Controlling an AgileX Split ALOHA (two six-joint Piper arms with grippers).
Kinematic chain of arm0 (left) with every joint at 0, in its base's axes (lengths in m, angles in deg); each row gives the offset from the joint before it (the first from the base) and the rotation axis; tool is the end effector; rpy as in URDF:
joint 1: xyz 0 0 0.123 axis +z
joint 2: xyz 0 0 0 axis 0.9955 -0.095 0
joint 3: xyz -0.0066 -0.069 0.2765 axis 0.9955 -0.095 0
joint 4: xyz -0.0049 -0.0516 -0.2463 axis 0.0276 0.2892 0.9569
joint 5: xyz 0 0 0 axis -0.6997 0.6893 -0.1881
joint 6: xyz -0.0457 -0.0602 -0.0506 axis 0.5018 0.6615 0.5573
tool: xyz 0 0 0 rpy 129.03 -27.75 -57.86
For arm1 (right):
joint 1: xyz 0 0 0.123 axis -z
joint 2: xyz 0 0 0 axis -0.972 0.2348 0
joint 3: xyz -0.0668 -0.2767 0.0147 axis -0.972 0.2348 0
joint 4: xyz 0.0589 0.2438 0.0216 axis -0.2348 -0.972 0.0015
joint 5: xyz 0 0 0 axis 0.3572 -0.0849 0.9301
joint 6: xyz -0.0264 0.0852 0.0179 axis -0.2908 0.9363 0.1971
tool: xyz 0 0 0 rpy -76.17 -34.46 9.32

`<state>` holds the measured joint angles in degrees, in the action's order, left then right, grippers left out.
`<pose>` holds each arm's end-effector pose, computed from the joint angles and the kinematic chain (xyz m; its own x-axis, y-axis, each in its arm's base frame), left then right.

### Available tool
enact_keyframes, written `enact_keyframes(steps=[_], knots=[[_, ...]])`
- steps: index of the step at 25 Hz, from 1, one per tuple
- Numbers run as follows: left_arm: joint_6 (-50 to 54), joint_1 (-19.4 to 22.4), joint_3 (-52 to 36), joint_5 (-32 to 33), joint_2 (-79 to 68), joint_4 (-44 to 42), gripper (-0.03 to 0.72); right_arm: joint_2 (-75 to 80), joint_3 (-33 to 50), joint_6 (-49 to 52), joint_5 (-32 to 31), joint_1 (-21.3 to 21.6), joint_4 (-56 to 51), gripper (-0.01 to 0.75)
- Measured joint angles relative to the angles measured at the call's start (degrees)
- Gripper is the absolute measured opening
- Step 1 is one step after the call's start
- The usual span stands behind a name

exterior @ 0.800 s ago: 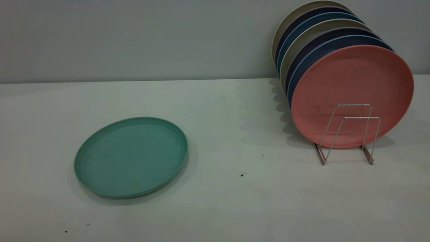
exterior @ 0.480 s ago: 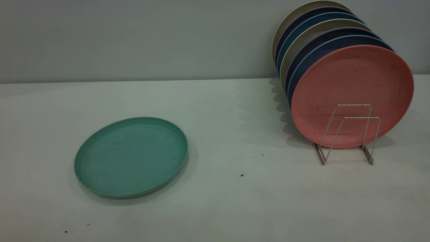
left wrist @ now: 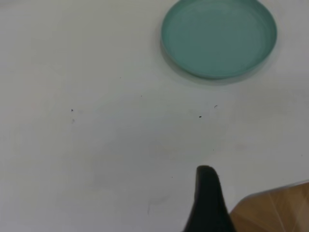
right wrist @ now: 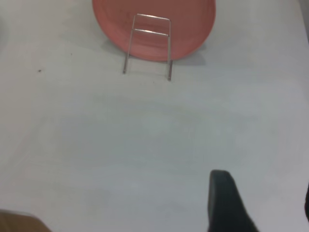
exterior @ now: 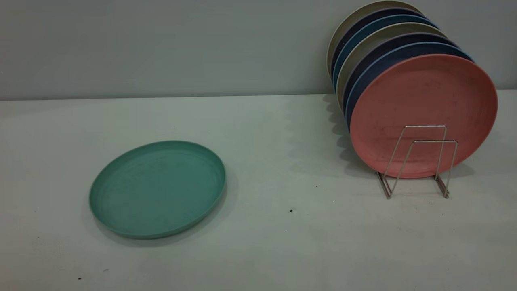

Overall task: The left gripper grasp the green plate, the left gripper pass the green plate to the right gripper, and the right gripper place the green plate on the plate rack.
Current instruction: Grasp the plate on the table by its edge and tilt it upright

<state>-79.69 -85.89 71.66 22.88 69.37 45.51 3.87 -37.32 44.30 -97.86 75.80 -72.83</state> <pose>-0.0106 -0.0072 0.2676 -0.4961 0.1597 -0.8534 0.1688 0.9819 0.0857 -0.0086 0.0062 0.2654 -0.5123 -0.1363 -0.8479 -0.1380 0.9876 -0.0753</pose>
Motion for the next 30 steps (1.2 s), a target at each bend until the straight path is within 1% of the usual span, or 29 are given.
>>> enact_keyframes(steps=[14, 19, 23, 26, 30], knots=[[0.0, 0.0, 0.0, 0.0, 0.0, 0.2, 0.563, 0.0, 0.0, 0.0, 0.0, 0.0, -0.1, 0.406], [0.1, 0.0, 0.0, 0.0, 0.0, 1.5, 0.563, 0.0, 0.0, 0.1, 0.0, 0.0, -0.1, 0.406], [3.2, 0.0, 0.0, -0.4, -0.2, 0.3, 0.563, 0.6, -0.2, 0.3, 0.3, 0.0, -1.2, 0.406], [7.3, 0.0, 0.9, -2.2, -4.8, -2.3, 0.563, 6.8, -1.8, 0.4, 2.8, 0.0, -2.9, 0.406], [8.5, 0.0, 3.7, -7.9, -18.1, -2.5, 0.563, 19.3, -5.5, 0.3, 9.5, 0.0, -6.6, 0.429]])
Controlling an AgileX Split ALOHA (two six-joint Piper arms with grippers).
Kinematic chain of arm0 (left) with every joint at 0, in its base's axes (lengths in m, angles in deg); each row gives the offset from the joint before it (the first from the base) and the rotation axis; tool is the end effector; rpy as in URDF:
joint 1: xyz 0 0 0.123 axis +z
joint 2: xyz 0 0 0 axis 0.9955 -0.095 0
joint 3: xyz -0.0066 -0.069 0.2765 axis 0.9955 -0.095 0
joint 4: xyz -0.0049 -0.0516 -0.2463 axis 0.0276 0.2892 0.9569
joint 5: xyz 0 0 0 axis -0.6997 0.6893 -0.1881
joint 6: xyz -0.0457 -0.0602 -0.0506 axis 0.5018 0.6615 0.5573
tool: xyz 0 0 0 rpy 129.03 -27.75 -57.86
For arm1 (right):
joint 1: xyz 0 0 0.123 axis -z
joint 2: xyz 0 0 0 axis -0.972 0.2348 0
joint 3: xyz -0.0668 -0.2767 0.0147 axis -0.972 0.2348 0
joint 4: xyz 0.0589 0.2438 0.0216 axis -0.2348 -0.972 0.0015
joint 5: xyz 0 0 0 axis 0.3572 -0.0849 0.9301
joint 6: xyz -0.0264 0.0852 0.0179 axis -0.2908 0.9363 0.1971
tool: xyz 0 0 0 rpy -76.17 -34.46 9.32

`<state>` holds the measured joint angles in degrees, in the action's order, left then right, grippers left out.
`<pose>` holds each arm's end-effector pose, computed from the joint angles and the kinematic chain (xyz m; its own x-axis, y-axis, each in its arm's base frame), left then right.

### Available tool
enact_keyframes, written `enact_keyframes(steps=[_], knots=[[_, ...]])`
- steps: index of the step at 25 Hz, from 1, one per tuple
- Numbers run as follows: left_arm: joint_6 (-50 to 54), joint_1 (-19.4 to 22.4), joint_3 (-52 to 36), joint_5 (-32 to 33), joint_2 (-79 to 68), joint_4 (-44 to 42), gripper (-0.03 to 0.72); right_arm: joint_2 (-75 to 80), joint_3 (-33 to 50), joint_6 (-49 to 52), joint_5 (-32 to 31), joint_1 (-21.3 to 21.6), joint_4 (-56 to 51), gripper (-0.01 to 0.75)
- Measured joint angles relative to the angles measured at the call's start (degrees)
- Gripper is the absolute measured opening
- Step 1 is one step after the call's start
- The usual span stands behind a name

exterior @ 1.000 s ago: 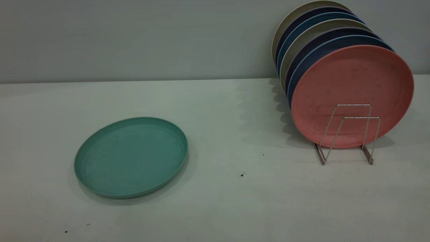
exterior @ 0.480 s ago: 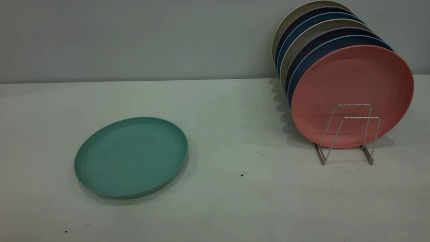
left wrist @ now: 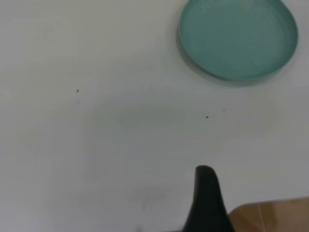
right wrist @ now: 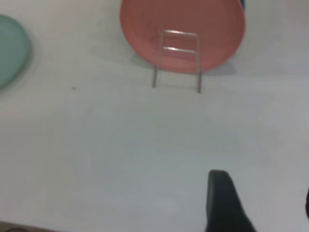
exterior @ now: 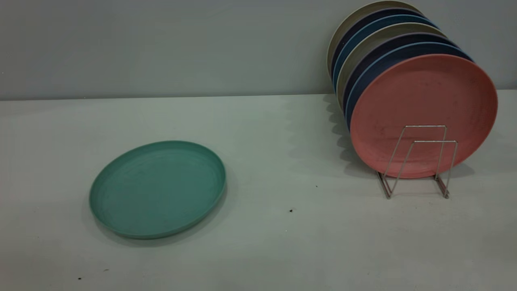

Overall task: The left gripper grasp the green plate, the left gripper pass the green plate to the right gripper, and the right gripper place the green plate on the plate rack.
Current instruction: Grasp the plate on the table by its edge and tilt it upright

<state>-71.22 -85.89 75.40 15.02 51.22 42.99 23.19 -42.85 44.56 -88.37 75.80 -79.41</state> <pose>0.0414 -0.0045 0.2918 -0.6100 0.0285 -0.7919 0.0627 0.9980 -0.0124 0.0459 0.0147 0.3010 -0.5745 -0.0559 -0.8166 -0.1673 0.9846 0.0504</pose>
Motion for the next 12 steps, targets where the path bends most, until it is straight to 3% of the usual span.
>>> enact_keyframes(steps=[6, 12], knots=[[-1.4, 0.0, 6.3, -8.3, -24.6, 0.1, 0.609, 19.8, -6.3, -3.3, 6.3, 0.0, -2.1, 0.511], [-5.6, 0.0, 13.9, -16.2, -43.4, 4.5, 0.618, 34.3, -9.2, -16.8, 13.8, 0.0, -13.4, 0.525]])
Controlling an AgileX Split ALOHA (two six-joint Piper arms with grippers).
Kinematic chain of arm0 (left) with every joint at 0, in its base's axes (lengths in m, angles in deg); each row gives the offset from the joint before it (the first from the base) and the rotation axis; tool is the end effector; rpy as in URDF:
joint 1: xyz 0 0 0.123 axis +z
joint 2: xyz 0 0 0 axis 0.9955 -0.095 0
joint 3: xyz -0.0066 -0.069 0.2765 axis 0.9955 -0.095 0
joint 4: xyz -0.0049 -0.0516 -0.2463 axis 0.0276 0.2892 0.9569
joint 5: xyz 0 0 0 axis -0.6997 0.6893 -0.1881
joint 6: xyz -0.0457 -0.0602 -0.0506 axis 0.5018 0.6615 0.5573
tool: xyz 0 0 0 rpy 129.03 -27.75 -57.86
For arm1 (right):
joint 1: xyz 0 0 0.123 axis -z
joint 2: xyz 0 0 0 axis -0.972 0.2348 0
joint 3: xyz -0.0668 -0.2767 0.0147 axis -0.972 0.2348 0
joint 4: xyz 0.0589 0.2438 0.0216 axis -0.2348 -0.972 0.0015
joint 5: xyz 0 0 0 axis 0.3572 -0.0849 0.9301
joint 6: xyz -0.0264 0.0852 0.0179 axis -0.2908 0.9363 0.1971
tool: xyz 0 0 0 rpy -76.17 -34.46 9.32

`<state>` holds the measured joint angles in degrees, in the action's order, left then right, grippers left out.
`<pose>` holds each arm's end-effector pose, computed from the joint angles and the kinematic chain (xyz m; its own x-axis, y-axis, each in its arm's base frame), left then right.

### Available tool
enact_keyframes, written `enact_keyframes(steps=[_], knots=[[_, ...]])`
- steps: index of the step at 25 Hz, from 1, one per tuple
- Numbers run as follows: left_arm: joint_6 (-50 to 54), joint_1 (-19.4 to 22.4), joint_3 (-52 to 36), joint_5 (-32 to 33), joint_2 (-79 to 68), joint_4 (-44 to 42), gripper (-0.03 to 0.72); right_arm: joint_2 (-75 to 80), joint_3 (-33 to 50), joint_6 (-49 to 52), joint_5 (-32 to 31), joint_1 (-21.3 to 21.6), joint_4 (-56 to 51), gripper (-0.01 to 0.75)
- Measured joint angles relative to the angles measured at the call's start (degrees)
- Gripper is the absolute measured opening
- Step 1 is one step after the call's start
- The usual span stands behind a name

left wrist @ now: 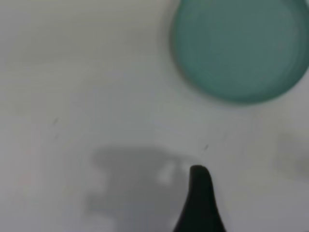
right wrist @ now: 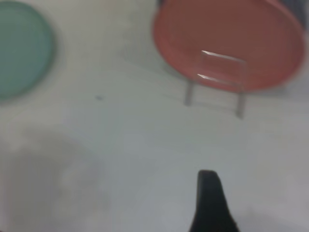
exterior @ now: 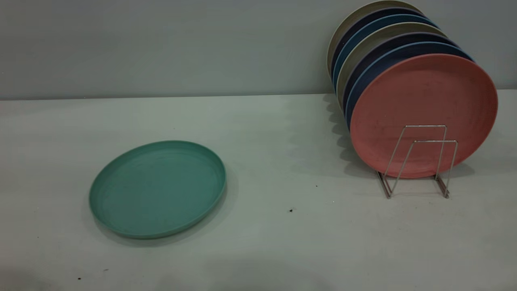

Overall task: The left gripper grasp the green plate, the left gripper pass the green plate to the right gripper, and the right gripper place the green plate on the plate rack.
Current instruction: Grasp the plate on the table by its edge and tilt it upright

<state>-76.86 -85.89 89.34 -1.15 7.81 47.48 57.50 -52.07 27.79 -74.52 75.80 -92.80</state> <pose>0.2016 -0.0122 0.2965 -0.7704 0.0617 -0.6346 0.1088 0.9934 -0.0356 0.1730 0.0269 0.3072 -0.6719 -0.1286 -0.7294 -0.2929 0.9507 0.1021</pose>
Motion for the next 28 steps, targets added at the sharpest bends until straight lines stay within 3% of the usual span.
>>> enact_keyframes(steps=[4, 10, 16, 28], knots=[[-1.1, 0.0, 4.9, -4.0, -9.8, 3.3, 0.614, 8.7, -0.1, -14.6, 4.5, -1.9, -15.9, 0.526], [-2.0, 0.0, 10.0, -6.3, -23.6, 3.7, 0.594, 22.6, -1.6, -29.1, 12.5, -14.7, -32.8, 0.527], [-4.1, 1.6, 13.7, -7.9, -37.5, 3.8, 0.593, 36.6, -8.1, -36.6, 14.0, -24.7, -41.8, 0.527], [-11.2, 4.0, 22.9, -11.9, -60.9, 9.6, 0.592, 43.9, -10.4, -40.0, 13.3, -26.3, -47.8, 0.527]])
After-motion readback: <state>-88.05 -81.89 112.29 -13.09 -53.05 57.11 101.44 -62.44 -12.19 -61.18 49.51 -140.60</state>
